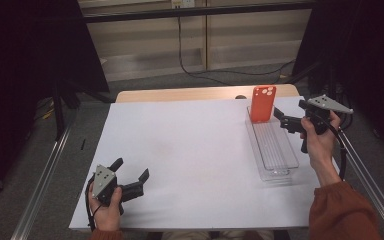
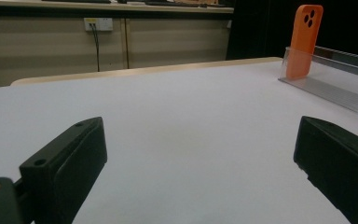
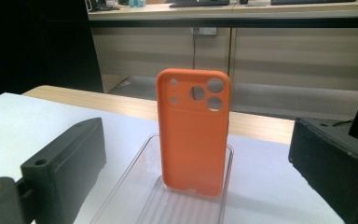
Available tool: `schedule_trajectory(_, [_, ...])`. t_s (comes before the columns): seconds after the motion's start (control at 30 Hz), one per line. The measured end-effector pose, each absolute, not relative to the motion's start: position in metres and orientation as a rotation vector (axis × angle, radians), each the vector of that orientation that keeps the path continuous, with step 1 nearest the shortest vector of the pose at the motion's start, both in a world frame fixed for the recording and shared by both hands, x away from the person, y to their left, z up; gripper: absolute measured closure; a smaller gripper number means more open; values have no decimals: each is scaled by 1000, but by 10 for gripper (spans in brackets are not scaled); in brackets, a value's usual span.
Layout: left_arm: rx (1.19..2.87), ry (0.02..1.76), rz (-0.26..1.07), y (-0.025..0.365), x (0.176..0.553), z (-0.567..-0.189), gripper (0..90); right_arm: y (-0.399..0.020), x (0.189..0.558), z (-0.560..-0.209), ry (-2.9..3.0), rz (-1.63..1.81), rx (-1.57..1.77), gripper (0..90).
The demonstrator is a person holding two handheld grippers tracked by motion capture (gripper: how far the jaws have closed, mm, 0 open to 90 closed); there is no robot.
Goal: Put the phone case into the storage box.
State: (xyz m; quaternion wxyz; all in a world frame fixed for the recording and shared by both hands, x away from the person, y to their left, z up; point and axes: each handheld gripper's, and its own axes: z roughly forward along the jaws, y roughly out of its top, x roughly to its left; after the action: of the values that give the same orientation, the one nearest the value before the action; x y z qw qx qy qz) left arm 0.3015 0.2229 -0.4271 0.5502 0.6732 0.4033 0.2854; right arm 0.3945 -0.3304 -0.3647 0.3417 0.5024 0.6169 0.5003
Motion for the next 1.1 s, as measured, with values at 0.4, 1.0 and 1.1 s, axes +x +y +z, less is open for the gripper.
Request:
schedule_trajectory(0.4, [1590,956,679,223,301,-427,25,-329,378,-365,1601,1309,1280,21])
schedule_trajectory(1.0, [1586,958,681,223,300,-426,24,-323,354,-368,1605,1304,1265,14])
schedule_trajectory(1.1, [1585,958,679,223,299,-426,23,-322,348,-369,1605,1305,1254,14])
